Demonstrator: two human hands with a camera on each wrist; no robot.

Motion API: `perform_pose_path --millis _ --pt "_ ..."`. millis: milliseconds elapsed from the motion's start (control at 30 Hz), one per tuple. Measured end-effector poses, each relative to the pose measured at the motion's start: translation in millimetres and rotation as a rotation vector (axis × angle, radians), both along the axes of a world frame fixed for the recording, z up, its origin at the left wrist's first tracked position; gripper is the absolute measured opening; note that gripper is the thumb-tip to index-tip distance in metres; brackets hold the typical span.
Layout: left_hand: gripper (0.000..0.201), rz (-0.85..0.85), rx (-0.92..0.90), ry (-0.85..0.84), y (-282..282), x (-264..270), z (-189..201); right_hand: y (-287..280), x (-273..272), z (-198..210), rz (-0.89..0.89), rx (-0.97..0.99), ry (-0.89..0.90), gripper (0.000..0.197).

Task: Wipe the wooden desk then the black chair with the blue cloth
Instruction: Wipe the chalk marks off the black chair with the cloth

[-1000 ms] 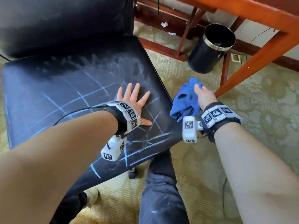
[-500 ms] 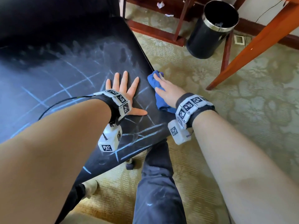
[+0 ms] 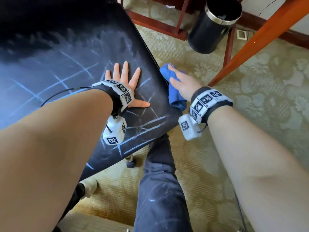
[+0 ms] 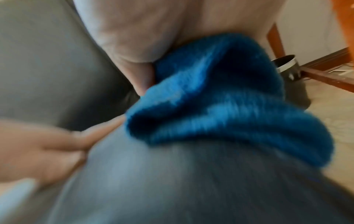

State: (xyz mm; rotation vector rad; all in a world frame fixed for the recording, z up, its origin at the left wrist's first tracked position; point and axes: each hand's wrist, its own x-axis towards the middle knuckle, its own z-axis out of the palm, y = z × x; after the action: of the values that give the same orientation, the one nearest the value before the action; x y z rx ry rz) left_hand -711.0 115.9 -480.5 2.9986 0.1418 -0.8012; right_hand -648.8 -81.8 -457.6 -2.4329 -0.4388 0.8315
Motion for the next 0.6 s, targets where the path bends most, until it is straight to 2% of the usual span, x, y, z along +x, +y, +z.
perform_pose_path --millis 33,100,233,433,500,600 --pt "0.123 0.003 -0.001 -0.003 0 0 -1 9 -2 0 0.064 -0.047 -0.005 0.052" --pt "0.122 0.003 0.006 0.004 0 0 -2 15 -10 -1 0.085 -0.014 0.022 0.053" --pt "0.122 -0.013 0.033 0.027 -2 -1 -1 -20 -37 -8 0.107 -0.034 0.045 0.053" --pt "0.122 -0.033 0.042 -0.008 -2 -9 -5 -71 -85 -28 0.047 -0.015 0.149 0.052" --pt "0.122 -0.029 0.034 -0.018 -3 -9 -4 -90 -89 -30 0.001 -0.076 0.186 0.051" --pt "0.121 -0.011 0.022 -0.036 -3 -5 -5 -106 -78 -26 -0.24 -0.06 0.134 0.05"
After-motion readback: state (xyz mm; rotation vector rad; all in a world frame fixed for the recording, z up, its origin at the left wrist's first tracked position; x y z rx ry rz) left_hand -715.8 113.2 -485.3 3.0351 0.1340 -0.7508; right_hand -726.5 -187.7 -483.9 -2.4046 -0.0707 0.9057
